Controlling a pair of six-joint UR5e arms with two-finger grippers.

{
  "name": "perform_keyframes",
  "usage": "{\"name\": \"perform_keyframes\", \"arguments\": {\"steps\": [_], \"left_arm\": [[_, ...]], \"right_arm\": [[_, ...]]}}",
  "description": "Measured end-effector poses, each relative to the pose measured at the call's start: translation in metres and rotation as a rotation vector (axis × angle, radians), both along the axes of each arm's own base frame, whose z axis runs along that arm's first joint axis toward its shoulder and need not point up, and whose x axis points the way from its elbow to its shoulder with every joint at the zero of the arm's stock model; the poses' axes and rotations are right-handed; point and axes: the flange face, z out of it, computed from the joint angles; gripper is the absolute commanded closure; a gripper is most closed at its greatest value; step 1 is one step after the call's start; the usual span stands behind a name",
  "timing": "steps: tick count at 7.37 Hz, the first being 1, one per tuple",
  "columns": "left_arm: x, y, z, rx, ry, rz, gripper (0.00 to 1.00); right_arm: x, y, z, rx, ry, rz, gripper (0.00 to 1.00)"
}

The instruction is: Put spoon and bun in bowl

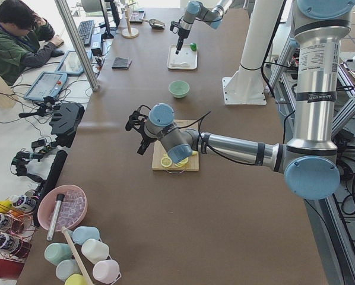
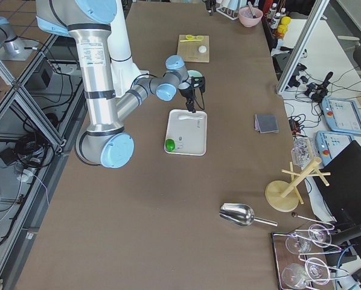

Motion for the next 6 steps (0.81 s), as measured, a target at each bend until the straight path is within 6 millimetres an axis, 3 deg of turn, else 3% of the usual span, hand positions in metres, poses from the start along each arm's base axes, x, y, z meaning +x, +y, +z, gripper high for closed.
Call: {"name": "perform_keyframes", "arguments": {"steps": [2,6], "left_arm": [[0.043,-0.002,-0.014,0.015,-0.011,0.002,0.03],[0.054,-0.001,-0.018,0.019,-0.010,0.006,0.03]], "right_arm": [[-0.019,0.011,0.009,0.009,0.033,-0.008,0.30],[-0.057,0.007,0.035,-0.004,0.088,-0.022,0.40]]}}
